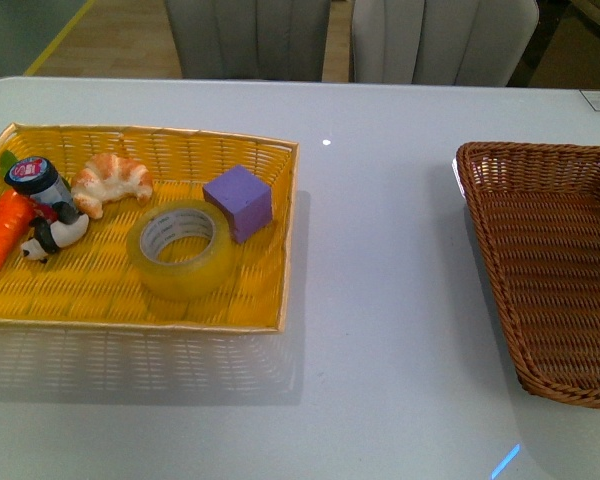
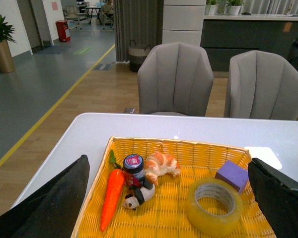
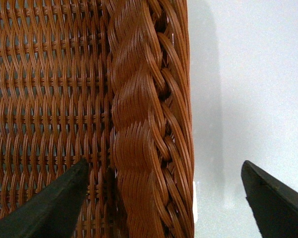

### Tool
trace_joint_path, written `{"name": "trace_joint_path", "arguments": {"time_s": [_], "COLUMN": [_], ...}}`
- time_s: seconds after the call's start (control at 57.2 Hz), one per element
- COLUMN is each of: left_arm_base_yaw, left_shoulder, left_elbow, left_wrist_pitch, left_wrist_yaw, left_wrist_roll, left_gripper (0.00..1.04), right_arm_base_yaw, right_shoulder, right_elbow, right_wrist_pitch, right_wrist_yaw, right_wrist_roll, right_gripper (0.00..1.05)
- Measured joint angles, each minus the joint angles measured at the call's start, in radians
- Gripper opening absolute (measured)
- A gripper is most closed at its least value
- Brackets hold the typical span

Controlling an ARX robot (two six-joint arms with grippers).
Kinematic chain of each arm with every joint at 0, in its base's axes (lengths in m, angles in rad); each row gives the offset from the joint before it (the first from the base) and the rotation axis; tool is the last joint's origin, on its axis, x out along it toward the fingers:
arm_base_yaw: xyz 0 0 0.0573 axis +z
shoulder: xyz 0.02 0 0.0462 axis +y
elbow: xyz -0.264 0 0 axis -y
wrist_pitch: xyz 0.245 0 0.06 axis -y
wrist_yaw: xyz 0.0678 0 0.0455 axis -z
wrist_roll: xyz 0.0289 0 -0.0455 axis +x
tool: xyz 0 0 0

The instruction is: Move tape to another basket

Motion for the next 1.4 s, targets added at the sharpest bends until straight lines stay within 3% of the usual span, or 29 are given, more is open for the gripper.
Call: {"name": "trace_joint_path", "arguments": {"time_s": [0.07,0.157,0.507,0.961,1.205,1.397], "left_arm_base_yaw": [0.0,0.0,0.0,0.0,0.0,0.0], "left_shoulder": [0.0,0.0,0.0,0.0,0.0,0.0], "left_elbow": [0.0,0.0,0.0,0.0,0.0,0.0], "left_wrist_pitch": [0.0,0.0,0.0,0.0,0.0,0.0], "left_wrist_yaw": [0.0,0.0,0.0,0.0,0.0,0.0], "left_wrist_roll": [0.0,0.0,0.0,0.0,0.0,0.0], "left_gripper": [0.96,0.96,0.96,0.96,0.96,0.96], "right_arm_base_yaw": [0.0,0.01,0.129,0.349,0.409,0.393], "right_shoulder": [0.0,-0.007,-0.093,-0.119,-0.119,-0.137], "right_elbow": [0.0,-0.006,-0.062,-0.133,-0.163,-0.187], "right_wrist_pitch": [-0.012,-0.057,-0.101,-0.074,-0.028,0.027], "right_wrist_yaw": [-0.009,-0.025,-0.055,-0.026,-0.013,0.001], "right_wrist_roll": [0.002,0.024,0.125,0.278,0.323,0.322], "right_gripper": [0.78,0.55,0.05,0.04,0.05,0.35]}}
